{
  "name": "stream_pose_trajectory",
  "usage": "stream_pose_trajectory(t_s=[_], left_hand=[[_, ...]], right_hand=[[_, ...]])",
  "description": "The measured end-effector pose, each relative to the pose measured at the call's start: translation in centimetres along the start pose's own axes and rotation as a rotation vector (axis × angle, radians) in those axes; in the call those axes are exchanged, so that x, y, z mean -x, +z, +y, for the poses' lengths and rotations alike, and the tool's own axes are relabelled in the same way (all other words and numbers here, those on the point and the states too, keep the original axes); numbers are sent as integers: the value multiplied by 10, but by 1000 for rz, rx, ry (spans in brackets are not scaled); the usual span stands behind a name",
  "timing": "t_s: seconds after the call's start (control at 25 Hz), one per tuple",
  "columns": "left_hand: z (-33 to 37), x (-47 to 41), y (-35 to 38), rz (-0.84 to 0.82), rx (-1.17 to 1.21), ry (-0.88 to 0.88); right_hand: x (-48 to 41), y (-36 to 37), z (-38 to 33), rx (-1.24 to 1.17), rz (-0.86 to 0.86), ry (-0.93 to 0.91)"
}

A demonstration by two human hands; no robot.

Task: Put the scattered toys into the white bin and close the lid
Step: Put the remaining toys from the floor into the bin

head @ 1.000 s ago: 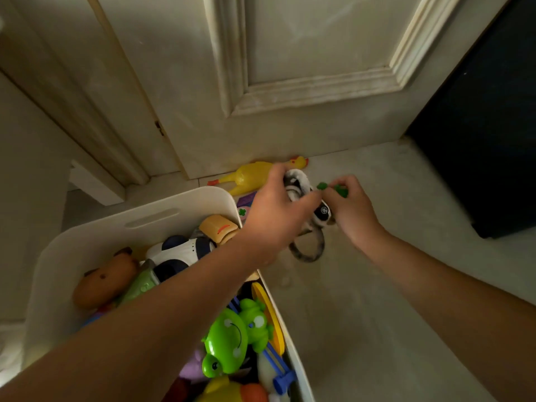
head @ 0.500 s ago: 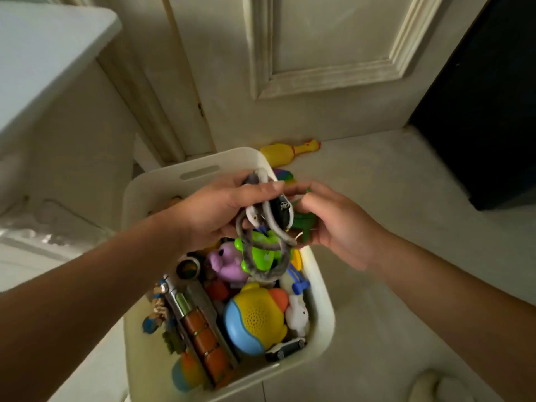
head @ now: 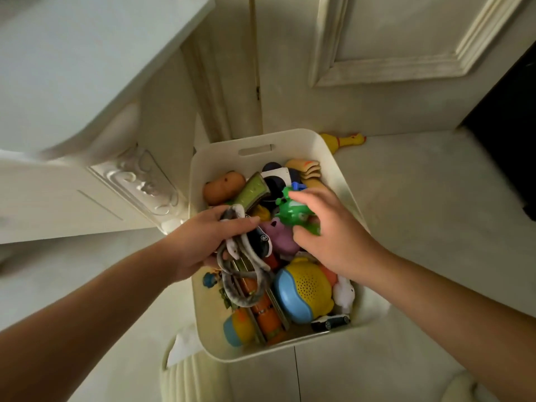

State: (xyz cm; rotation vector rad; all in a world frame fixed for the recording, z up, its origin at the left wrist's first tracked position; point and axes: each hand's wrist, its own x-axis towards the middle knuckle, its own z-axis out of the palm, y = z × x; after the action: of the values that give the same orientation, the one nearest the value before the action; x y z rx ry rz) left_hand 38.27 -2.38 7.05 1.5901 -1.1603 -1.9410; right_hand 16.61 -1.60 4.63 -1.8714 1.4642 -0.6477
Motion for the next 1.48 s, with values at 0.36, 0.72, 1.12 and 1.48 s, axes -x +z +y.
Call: stream_pose_trajectory(t_s=[0.36,0.72,1.12,1.48], left_hand=[[3,-5,-4,71,-12,24],[7,-4,14,-76,112,-4],[1,-4,33,-111,-259,-74],[-9,-13,47,136,-791,275]], right_hand=[[-25,44,21,595,20,-2],[-3,10,-19,-555,-260,272],[30,-40,4,451,-228,126],[42,-34,3,587,-499,82]])
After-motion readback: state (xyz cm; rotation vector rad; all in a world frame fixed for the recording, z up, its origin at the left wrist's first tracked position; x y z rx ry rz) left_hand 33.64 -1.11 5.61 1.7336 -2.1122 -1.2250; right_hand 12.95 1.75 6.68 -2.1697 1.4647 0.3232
